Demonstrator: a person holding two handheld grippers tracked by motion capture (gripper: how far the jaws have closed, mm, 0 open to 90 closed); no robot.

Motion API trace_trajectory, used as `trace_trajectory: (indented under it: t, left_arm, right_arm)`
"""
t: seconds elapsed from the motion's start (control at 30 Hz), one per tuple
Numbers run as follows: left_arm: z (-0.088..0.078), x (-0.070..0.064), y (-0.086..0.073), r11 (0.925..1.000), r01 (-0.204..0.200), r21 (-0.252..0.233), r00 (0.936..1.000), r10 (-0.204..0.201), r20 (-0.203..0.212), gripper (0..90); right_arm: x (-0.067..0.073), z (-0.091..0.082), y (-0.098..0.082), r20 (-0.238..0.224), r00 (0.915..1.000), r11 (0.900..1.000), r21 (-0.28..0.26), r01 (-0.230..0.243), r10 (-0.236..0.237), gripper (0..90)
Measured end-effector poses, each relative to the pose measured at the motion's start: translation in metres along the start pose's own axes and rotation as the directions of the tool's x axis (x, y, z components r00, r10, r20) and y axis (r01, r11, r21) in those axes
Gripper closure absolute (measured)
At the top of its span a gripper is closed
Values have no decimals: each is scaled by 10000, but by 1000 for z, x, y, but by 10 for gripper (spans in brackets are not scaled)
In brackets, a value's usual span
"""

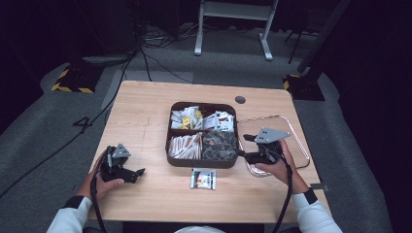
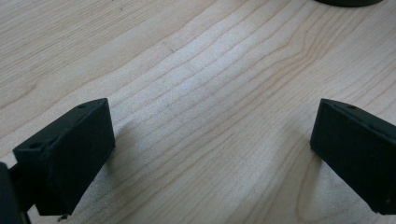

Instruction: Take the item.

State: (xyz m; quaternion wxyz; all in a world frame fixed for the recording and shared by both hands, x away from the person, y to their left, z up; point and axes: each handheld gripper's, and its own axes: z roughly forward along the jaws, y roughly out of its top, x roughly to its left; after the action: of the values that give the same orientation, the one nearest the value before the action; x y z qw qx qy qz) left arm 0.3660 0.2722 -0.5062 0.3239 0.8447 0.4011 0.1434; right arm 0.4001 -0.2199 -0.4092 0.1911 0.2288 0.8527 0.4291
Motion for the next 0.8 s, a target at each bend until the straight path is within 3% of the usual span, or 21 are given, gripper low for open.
trace_trajectory:
  t: [0.4, 0.7, 0.8]
  left_arm:
    - [0, 0, 0, 10000, -1, -1, 10000, 1, -1, 2]
    - [0, 0, 0, 10000, -1, 0, 10000, 1, -1, 1]
    - [0, 0, 0, 10000, -2, -1, 10000, 2, 0, 1]
  right_arm:
    - [-28, -7, -13, 1071, 9926, 9981, 203, -590, 565, 330]
    - [-54, -8, -31, 1961, 9736, 9907, 460, -1278, 1165, 328]
    - [-64, -6, -39, 2476, 9612, 9877, 655, -1421, 1219, 338]
